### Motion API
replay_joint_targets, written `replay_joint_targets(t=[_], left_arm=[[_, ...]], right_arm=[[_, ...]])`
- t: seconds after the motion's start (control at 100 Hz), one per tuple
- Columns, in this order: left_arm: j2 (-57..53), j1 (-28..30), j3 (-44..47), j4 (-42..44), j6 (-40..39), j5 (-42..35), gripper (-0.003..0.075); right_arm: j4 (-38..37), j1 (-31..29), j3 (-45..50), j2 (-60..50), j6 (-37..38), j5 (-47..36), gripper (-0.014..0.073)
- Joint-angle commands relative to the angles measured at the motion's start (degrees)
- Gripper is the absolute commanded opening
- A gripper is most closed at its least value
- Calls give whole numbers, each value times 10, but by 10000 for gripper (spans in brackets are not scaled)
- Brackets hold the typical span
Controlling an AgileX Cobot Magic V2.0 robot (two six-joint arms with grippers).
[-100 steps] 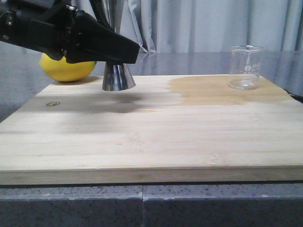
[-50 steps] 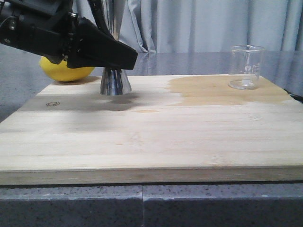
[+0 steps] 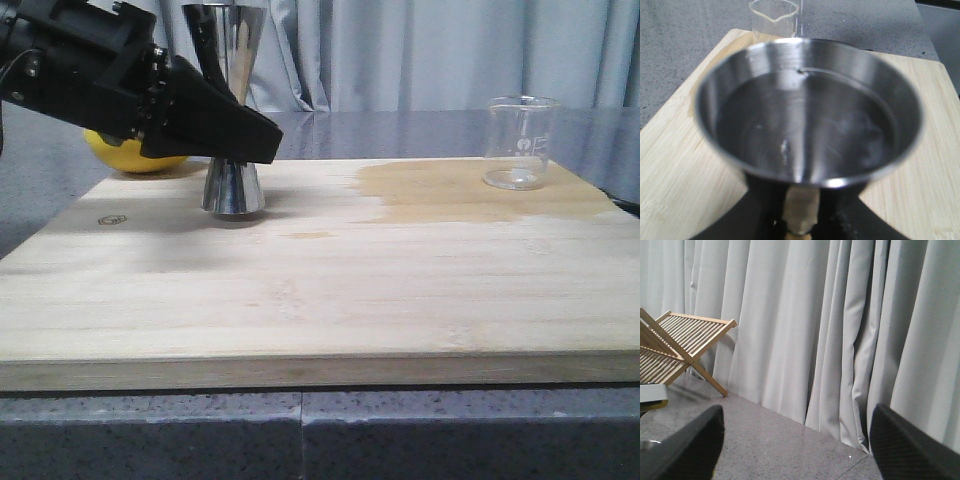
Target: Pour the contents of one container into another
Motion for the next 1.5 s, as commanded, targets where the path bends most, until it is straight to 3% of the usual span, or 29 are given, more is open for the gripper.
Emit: replay_joint_targets(t=[0.0, 1.49], left_arm=[[-29, 2, -16, -31, -7, -12, -1], [-10, 2, -16, -31, -7, 0, -1]], right_arm=[[16, -3, -13, -15, 0, -30, 544], [16, -3, -13, -15, 0, -30, 544]])
